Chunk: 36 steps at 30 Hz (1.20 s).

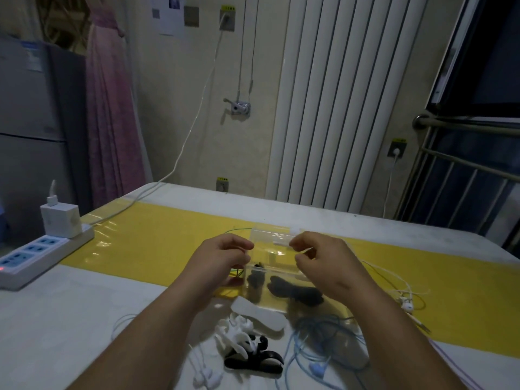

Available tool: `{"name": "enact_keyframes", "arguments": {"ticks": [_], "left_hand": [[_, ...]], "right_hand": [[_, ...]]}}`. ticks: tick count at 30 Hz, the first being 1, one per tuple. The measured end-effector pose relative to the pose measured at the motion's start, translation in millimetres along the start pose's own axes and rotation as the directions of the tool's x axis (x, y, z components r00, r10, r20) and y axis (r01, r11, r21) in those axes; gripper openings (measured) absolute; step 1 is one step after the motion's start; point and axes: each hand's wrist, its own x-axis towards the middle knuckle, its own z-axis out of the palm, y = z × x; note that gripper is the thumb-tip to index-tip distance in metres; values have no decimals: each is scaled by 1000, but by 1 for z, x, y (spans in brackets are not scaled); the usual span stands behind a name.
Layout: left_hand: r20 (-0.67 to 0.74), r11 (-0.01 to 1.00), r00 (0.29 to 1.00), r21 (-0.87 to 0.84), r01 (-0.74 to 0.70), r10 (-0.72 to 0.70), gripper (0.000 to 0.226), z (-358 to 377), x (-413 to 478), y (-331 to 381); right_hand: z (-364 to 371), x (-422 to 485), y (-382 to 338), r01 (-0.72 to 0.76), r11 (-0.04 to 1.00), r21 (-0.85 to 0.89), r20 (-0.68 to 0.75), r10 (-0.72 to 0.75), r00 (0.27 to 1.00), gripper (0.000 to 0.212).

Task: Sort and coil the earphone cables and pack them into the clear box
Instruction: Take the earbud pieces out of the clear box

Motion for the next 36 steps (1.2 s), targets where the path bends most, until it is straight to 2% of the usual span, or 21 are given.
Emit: {"name": "enact_keyframes", "arguments": {"ticks": [2, 4, 7, 10, 19, 23, 25, 29, 33, 36], "left_hand": [[3, 1000, 1000, -1, 0, 0, 15, 0, 0, -1], [-4, 1000, 1000, 1, 5, -5, 16, 1, 0, -1], [-18, 1000, 1000, 13, 7, -6, 17, 1, 0, 0], [-13, 1000, 1000, -3, 5, -5, 17, 1, 0, 0], [1, 1000, 1000, -23, -1, 1, 16, 3, -4, 3], [7, 1000, 1000, -16, -3, 3, 16, 2, -4, 2], [15, 1000, 1000, -19, -3, 3, 16, 1, -2, 2], [22, 1000, 1000, -5, 3, -2, 17, 0, -1, 1], [26, 1000, 1000, -8, 2, -2, 17, -1, -1, 1], [25, 1000, 1000, -9, 5, -5, 18, 0, -2, 1]], "right_hand": [[0, -2, 0, 3, 998, -67, -87, -9, 996, 26], [0, -5, -2, 55, 997, -51, -174, -63, 983, 21], [-3, -12, -9, 221, 974, 56, -279, -197, 940, 14], [0, -21, -17, 394, 918, 48, -302, -363, 882, 13], [24, -39, -4, 326, 931, 162, 12, -332, 943, 12], [31, -42, -5, 255, 963, 85, 206, -267, 941, 33], [34, -44, -8, 248, 967, 52, 235, -253, 938, 41], [34, -48, -17, 226, 973, 52, 320, -231, 919, 41], [34, -53, -24, 202, 978, 59, 409, -209, 888, 68], [37, -57, -30, 228, 974, 4, 441, -206, 873, 71]]}}
